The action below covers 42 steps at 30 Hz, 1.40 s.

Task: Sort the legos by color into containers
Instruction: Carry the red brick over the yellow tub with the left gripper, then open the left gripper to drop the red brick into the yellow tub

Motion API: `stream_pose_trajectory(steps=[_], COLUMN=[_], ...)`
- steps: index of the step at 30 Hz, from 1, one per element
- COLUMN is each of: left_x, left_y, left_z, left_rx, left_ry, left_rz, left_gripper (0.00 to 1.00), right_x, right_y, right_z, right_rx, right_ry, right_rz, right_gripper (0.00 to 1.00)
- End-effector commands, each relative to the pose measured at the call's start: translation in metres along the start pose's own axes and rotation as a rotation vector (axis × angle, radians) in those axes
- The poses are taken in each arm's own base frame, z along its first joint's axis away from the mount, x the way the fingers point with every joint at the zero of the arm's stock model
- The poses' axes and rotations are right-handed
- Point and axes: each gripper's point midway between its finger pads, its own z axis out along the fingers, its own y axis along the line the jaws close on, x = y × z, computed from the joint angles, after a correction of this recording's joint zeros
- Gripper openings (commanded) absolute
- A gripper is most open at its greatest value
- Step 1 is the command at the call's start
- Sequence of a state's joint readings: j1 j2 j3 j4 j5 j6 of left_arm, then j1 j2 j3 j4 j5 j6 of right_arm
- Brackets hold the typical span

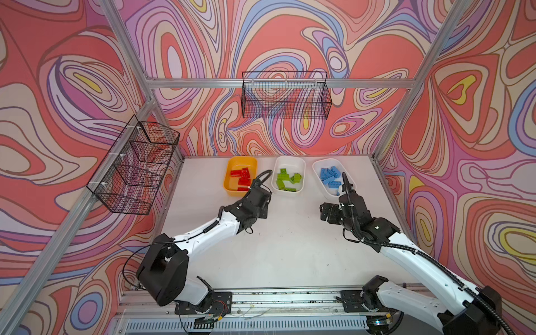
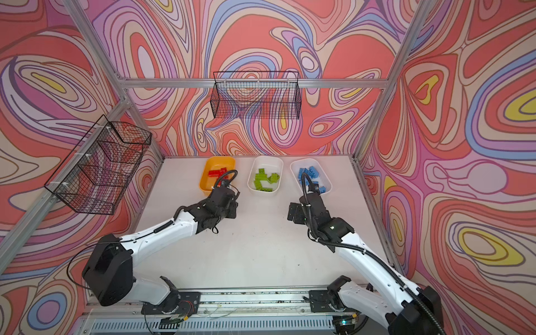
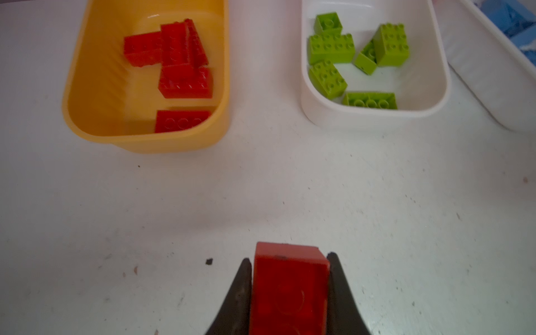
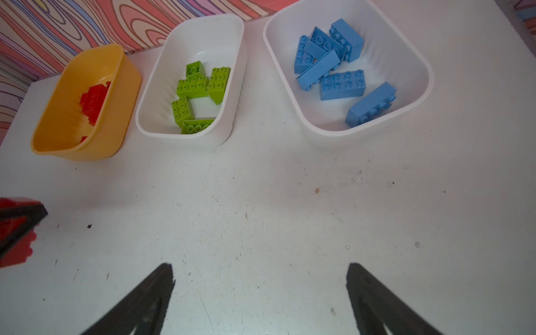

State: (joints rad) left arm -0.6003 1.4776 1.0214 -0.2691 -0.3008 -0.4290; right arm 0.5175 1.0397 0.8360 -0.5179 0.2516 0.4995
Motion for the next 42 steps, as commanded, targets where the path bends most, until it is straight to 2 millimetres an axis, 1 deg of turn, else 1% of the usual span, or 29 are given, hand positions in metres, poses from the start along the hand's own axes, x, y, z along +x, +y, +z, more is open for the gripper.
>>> stream_pose_trajectory(steps=[1, 3, 4, 6, 9, 12, 14, 18, 23, 26, 28, 30, 33, 35, 36, 38, 42], left_x=[-0.029, -0.051, -0.061, -0.079, -0.095, -0.103, -0.105, -0.110, -0.115, -0.115, -0.113, -0.111, -0.107, -0.105, -0.106, -0.106, -0.104], left_y=[0.029, 0.048, 0.055, 0.069, 0.081, 0.099, 0.111, 0.132, 0.140, 0.141, 0.141, 0.141, 0.140, 0.138, 0.138, 0.137, 0.135], left_z=[0.017, 0.031, 0.036, 0.054, 0.081, 0.105, 0.119, 0.138, 0.148, 0.154, 0.157, 0.160, 0.161, 0.158, 0.154, 0.143, 0.109], left_rx=[-0.050, -0.073, -0.081, -0.111, -0.146, -0.181, -0.186, -0.194, -0.187, -0.183, -0.180, -0.173, -0.168, -0.159, -0.154, -0.147, -0.120], left_ry=[0.000, -0.021, -0.027, -0.029, -0.007, 0.015, 0.029, 0.037, 0.038, 0.042, 0.046, 0.051, 0.064, 0.069, 0.065, 0.052, 0.009], left_rz=[-0.043, -0.101, -0.120, -0.142, -0.138, -0.150, -0.176, -0.210, -0.206, -0.198, -0.200, -0.200, -0.201, -0.205, -0.210, -0.225, -0.248], left_gripper=[0.21, 0.22, 0.22, 0.22, 0.22, 0.22, 0.22, 0.24, 0.26, 0.27, 0.30, 0.36, 0.54, 0.72, 0.80, 1.00, 1.00], right_x=[-0.018, -0.021, -0.021, -0.022, -0.023, -0.024, -0.025, -0.026, -0.028, -0.029, -0.031, -0.033, -0.035, -0.035, -0.036, -0.037, -0.039], right_y=[0.010, 0.012, 0.013, 0.013, 0.012, 0.008, 0.004, -0.005, -0.010, -0.011, -0.012, -0.013, -0.014, -0.015, -0.016, -0.017, -0.021], right_z=[0.001, 0.005, 0.007, 0.012, 0.019, 0.027, 0.034, 0.047, 0.061, 0.067, 0.068, 0.068, 0.067, 0.064, 0.063, 0.058, 0.051], right_rx=[-0.025, -0.027, -0.029, -0.029, -0.028, -0.022, -0.022, -0.017, -0.025, -0.027, -0.026, -0.024, -0.023, -0.024, -0.024, -0.022, -0.018], right_ry=[-0.033, -0.033, -0.031, -0.026, -0.017, -0.007, -0.001, 0.016, 0.030, 0.034, 0.032, 0.029, 0.026, 0.024, 0.021, 0.012, -0.012], right_rz=[-0.015, -0.018, -0.020, -0.019, -0.016, -0.007, 0.002, 0.020, 0.040, 0.044, 0.044, 0.046, 0.040, 0.036, 0.035, 0.033, 0.030], right_gripper=[0.98, 0.98, 0.98, 0.98, 0.98, 0.98, 0.98, 0.98, 0.98, 0.98, 0.98, 0.98, 0.98, 0.98, 0.98, 0.98, 0.98])
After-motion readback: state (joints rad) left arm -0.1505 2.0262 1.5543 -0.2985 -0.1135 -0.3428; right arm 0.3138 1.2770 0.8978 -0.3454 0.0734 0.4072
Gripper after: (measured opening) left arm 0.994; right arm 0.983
